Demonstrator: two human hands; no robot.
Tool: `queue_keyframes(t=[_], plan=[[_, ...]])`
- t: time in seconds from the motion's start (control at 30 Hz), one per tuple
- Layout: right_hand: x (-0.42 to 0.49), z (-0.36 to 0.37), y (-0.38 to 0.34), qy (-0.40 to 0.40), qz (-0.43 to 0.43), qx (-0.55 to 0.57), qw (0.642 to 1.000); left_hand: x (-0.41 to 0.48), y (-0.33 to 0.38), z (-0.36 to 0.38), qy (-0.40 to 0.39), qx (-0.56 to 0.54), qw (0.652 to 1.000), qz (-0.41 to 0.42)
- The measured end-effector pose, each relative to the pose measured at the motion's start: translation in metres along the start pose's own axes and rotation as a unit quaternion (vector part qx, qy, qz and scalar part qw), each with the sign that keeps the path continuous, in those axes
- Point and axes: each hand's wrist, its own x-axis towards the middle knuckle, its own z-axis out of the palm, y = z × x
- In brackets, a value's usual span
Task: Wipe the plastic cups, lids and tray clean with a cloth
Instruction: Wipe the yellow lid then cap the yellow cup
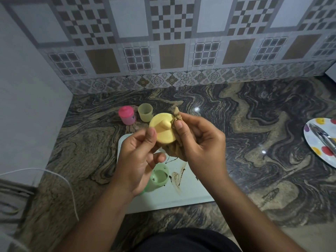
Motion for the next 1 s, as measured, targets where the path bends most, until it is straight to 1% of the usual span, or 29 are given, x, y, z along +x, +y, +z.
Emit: queue_keyframes(t=[0.07,0.2,0.33,0.5,0.6,0.67,0.77,0.9,1.0], plan=[[-0.0013,-0.0011,-0.0008,-0.004,-0.019,-0.023,1.0,0.0012,-0.0013,0.0009,0.003,-0.005,1.0,0.007],[-0.0007,-0.0051,0.0011,0.003,-0.042,-0.073,0.996,-0.0004,-0.0065,0.0001,-0.035,0.002,0.998,0.047],[0.0002,-0.0077,0.0038,-0.02,-0.103,-0.123,0.987,-0.0005,-0.0024,-0.0037,-0.025,0.002,0.999,0.025],[-0.0013,-0.0081,0.007,-0.03,-0.104,-0.122,0.987,0.001,0.0025,-0.0011,-0.004,-0.016,1.0,-0.005],[-0.0006,-0.0072,0.0086,-0.022,-0.087,-0.109,0.99,0.0013,-0.001,-0.0015,-0.034,-0.023,0.999,0.021],[-0.0001,-0.0059,0.0075,-0.013,-0.096,-0.112,0.989,0.0004,-0.0024,-0.0023,-0.037,0.006,0.998,0.044],[0.001,-0.0034,0.0056,-0.003,-0.126,-0.126,0.984,0.0011,-0.0001,-0.0038,-0.017,0.018,0.999,0.031],[0.0017,-0.0032,0.0059,-0.005,-0.092,-0.101,0.991,0.0019,0.0029,-0.0015,0.001,-0.021,1.0,0.0],[-0.0013,-0.0025,0.0079,-0.014,-0.1,-0.125,0.987,0.005,-0.0002,-0.0017,-0.001,-0.034,0.999,0.003]])
